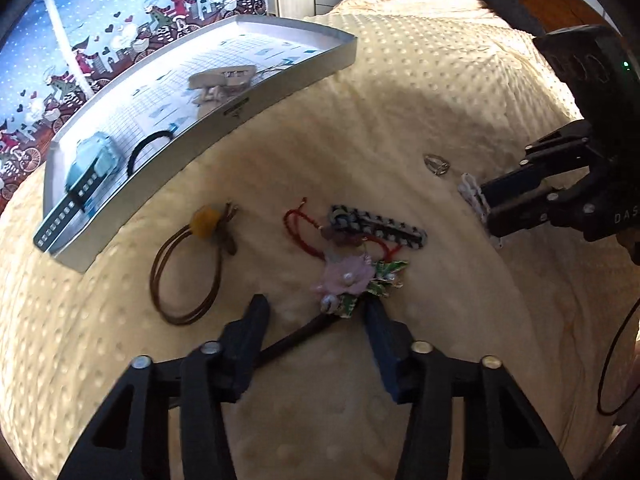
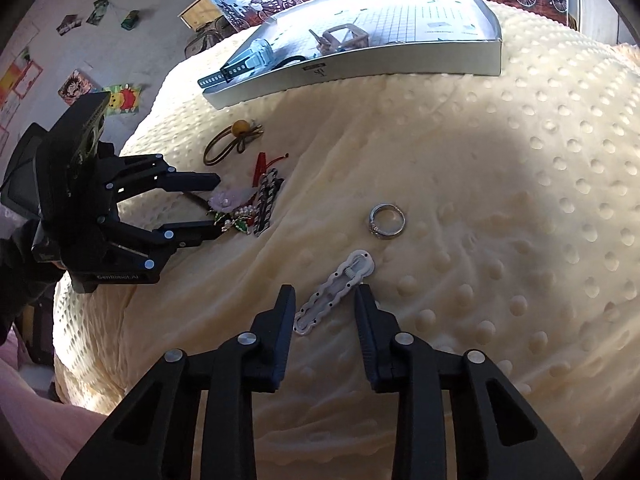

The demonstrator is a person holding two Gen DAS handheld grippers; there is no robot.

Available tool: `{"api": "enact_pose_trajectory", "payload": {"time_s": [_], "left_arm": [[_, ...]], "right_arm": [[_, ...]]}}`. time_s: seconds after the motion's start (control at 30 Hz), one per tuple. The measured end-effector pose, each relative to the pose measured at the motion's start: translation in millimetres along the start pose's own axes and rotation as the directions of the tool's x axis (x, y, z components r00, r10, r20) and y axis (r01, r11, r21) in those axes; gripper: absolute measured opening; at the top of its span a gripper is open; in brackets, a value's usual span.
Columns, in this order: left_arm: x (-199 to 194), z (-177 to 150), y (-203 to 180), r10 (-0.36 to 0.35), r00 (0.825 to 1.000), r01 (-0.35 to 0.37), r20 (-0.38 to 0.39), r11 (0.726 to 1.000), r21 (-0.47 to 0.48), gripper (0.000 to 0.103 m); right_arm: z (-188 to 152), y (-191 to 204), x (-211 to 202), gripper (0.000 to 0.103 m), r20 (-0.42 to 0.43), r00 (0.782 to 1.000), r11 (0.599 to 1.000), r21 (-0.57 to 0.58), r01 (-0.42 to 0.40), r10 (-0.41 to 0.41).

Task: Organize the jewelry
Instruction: 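Grasp the pink flower hairpin with the left tool while the right tool grasps the white plastic piece, then carry the hairpin and white piece into the tray and open both tools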

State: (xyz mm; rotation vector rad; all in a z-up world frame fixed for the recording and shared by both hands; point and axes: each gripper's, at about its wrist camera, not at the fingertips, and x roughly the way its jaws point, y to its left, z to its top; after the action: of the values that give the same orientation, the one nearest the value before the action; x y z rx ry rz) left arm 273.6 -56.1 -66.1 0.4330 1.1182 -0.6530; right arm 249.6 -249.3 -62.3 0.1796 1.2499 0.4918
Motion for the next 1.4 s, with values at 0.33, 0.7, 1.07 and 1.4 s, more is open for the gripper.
{"api": "enact_pose_trajectory", "payload": {"time_s": [0.33,0.7,1.07,1.4], "left_arm": [[2,7,3,-0.051,0.998,0.046,-0.032,0.989,-0.142,0.023],[3,9,-6,-0.074,0.993,0.058,-0.093,0.985,-0.164,0.024],[3,10,-17,-0.031,0.997,0.018,-0.074,0.987,-0.159,0.022],[-45,-14,-21,-0.003,0.998,0.019,0.059,0.963,-0.268,0.022]], "right_arm": [[16,3,13,0.023,-0.002,1.0,1.0,0.018,0.023,-0.023],[18,6,17,0.023,-0.017,0.998,0.999,0.014,0.053,-0.052],[18,17,21,0.011,-0.012,0.995,0.993,-0.067,0.102,-0.103],[18,40,-6,0.011,0.087,0.992,0.979,-0.175,0.104,-0.09]]}}
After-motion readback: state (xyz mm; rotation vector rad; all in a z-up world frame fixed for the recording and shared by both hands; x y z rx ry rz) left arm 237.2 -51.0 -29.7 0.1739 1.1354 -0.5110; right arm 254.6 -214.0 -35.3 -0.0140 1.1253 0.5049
